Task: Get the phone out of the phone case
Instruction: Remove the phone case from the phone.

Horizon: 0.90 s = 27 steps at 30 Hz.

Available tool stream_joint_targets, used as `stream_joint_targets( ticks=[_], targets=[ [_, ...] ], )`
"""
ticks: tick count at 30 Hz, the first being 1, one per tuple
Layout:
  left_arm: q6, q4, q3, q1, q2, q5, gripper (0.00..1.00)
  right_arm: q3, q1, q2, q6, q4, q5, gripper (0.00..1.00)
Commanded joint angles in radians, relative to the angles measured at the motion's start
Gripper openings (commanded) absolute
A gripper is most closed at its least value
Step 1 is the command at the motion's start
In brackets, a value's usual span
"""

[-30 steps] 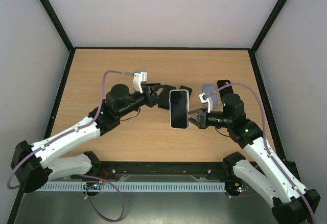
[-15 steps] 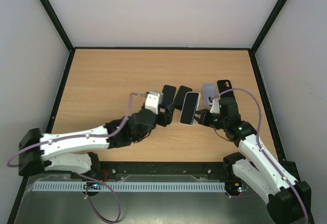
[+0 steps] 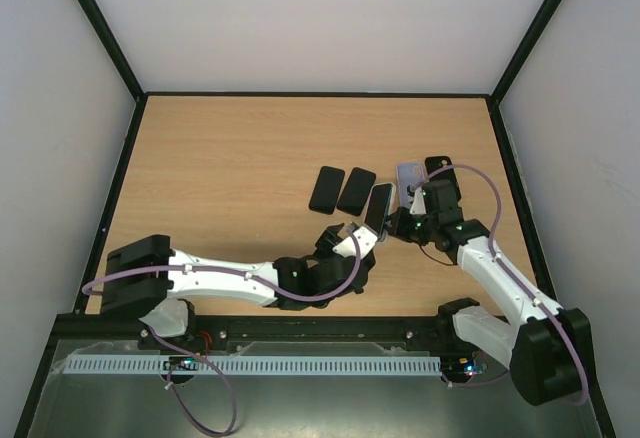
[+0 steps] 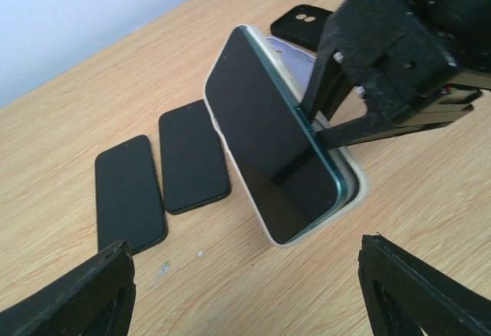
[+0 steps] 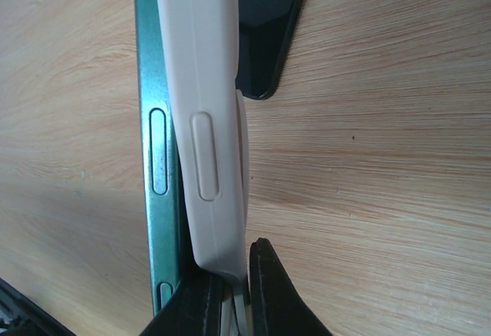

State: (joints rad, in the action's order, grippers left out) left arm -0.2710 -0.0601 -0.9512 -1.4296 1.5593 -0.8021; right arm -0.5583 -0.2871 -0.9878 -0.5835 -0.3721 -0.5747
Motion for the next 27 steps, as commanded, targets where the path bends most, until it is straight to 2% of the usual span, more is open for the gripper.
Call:
stream_joint_targets(
  ticks=[1,7,12,16,27],
  targets=[
    [0.073,-0.094,-0.004,0.004,0.043,0.042,0.78,-0.056,0.011,-0.036,0.066,0.002,-0.020,0.02],
    [0.102,-0.111,-0.021,0.009,0.109,0.040,0.78,-0.025,0.027,-0.028,0.053,0.035,-0.004,0.02],
    [0.125,-0.142,-0.018,0.028,0.125,0.057,0.74,-0.065,0.036,-0.126,0.068,-0.020,-0.034,0.02],
    [0.156,-0.178,-0.012,0.042,0.135,0.080,0.65,-0.086,0.038,-0.220,0.086,-0.045,-0.024,0.02],
    [0.247,-0.232,-0.032,0.099,0.206,0.155,0.63,-0.100,0.048,-0.333,0.102,-0.036,-0.040,0.02]
  ],
)
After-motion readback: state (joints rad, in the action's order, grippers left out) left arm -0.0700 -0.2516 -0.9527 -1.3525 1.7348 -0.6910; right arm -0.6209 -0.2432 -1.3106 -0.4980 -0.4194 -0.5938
